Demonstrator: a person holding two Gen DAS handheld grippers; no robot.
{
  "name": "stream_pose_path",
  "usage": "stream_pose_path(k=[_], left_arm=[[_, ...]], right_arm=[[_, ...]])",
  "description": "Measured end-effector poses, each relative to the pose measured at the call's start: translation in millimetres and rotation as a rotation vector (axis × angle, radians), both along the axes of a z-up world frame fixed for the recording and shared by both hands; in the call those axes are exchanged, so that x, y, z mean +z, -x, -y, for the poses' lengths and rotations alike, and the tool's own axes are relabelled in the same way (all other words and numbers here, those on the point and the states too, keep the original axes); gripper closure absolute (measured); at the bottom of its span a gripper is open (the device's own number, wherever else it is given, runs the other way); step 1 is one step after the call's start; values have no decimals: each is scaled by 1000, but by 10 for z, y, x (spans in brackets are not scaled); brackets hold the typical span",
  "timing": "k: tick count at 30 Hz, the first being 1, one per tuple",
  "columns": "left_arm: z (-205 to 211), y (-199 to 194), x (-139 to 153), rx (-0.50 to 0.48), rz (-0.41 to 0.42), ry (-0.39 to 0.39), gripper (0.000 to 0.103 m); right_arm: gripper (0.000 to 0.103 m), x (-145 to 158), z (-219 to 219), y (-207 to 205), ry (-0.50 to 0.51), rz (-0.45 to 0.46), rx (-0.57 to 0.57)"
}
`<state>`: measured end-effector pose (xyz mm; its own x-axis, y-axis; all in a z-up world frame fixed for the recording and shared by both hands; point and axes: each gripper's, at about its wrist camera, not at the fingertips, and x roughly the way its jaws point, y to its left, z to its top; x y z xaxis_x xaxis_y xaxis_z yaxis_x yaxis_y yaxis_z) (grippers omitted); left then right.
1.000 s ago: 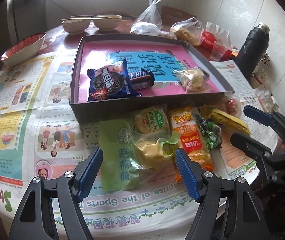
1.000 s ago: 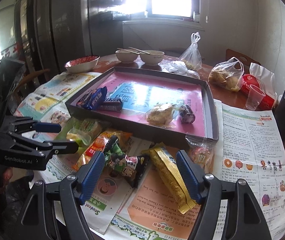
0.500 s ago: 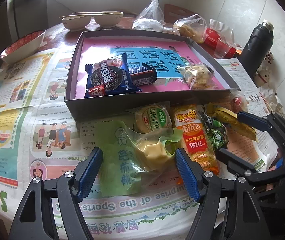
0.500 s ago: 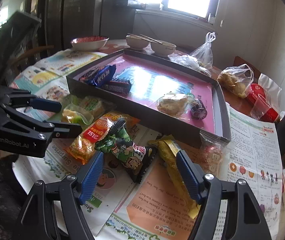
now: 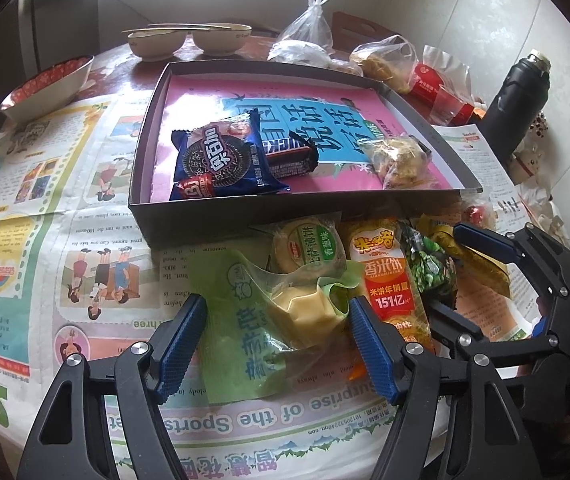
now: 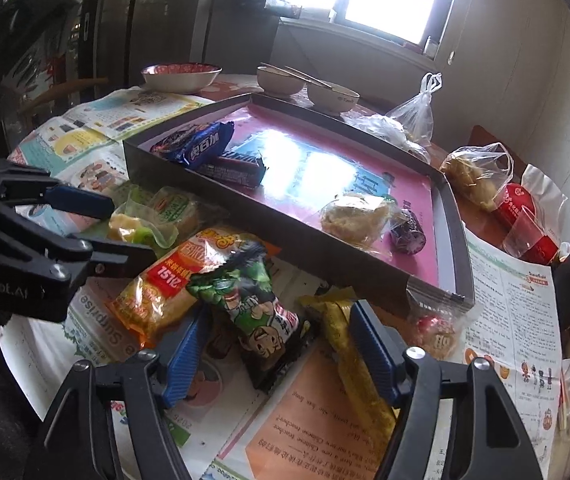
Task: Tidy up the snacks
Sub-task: 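Grasp the green cartoon snack pack with the right tool while the left tool grasps the yellow cake bag, then lift and carry the green snack pack and yellow cake bag over the tray with both tools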
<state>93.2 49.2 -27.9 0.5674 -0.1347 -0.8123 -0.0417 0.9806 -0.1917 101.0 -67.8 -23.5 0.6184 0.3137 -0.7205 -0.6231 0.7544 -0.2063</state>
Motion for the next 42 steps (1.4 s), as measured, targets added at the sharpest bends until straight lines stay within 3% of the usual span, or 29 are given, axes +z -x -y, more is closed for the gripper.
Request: stream_pose_path(k=[4,6,10,15,17,34,42], left_arm=[[-19,-9,-3,-6,4,7,32],[-27,-6,-4,-9,6,7,34],[-35,6,-5,-14,10,1,40],[-46,26,-3,-30,14,39,59],[-44,43,7,-39,15,52,62],[-157,177,276,-13,82,62,63],[-152,200,379,-9,102,64,63]], right_arm=[[45,31,15,-34,-31,-10,-6],[65,23,38,-70,-63,-61,0],[66,-43,66,-112,-80,-91,-14],[67,-43,97,-124,-114,-106,-29],[67,-35,136,-148,-149,-129,-39],[71,57,302,-158,-271,-176,-75],[71,222,361,-108,-309,-150,-76]])
